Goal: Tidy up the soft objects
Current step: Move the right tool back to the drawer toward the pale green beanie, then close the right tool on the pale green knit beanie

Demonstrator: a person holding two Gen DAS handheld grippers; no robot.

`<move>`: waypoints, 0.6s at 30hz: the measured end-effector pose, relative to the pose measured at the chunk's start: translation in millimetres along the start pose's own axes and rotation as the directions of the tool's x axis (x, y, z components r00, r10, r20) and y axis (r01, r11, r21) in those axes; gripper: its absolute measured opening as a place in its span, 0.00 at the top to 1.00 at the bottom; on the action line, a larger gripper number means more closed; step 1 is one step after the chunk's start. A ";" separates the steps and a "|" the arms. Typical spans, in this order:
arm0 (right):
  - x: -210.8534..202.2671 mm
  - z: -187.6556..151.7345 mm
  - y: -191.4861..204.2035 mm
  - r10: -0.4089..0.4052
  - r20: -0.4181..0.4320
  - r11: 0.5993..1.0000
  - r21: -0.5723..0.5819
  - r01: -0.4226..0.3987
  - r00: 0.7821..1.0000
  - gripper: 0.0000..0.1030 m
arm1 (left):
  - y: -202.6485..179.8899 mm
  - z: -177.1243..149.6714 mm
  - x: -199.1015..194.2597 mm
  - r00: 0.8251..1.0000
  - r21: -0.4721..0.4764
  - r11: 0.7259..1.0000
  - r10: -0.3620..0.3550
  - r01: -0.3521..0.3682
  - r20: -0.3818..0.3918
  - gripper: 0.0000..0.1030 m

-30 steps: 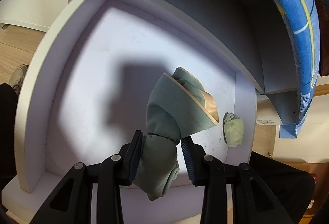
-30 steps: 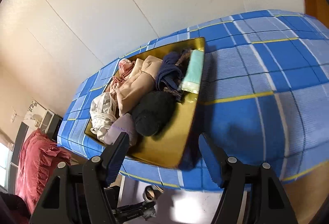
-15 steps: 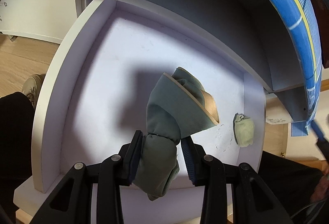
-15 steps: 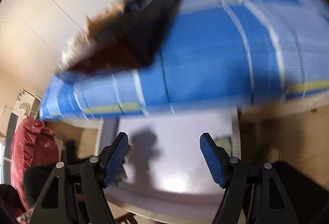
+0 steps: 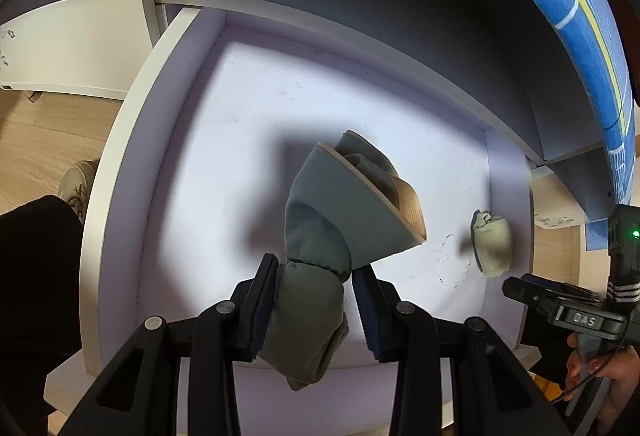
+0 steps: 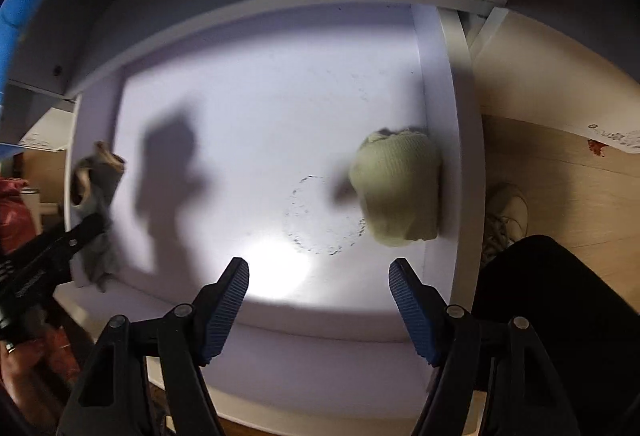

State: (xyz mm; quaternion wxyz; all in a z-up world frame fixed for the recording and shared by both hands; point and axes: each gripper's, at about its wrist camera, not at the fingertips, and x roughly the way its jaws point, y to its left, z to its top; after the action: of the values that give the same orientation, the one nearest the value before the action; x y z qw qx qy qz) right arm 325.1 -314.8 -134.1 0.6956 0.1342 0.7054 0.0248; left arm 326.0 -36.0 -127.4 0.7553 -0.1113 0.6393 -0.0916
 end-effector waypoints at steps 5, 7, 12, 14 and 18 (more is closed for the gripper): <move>10.0 2.3 -7.0 -0.013 -0.020 0.999 0.030 0.014 1.000 0.29 | -1.7 -1.1 1.1 1.000 0.018 1.000 0.007 -0.007 0.000 0.63; 12.4 3.6 -7.9 -0.019 -0.022 0.999 0.037 0.020 1.000 0.29 | -3.9 -0.6 1.2 1.000 0.021 1.000 0.012 -0.012 0.003 0.63; 13.0 11.4 -9.7 -0.029 -0.007 0.999 0.040 0.030 1.000 0.29 | -2.1 -3.5 -3.7 1.000 0.025 1.000 0.012 -0.013 0.020 0.64; 15.5 14.4 -10.8 -0.047 -0.005 0.998 0.033 0.047 0.999 0.29 | -1.3 -5.4 -7.0 1.000 0.012 1.000 -0.006 0.006 0.027 0.64; 25.2 20.8 -10.5 -0.071 -0.017 0.997 0.021 0.072 0.997 0.29 | -5.4 -7.8 -14.2 0.999 0.013 1.000 -0.016 0.016 0.030 0.64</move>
State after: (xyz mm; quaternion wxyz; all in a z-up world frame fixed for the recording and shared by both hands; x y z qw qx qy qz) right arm 344.1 -322.4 -161.7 0.6887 0.1162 0.7156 -0.0069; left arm 316.0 -37.5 -113.6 0.7647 -0.1131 0.6265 -0.1001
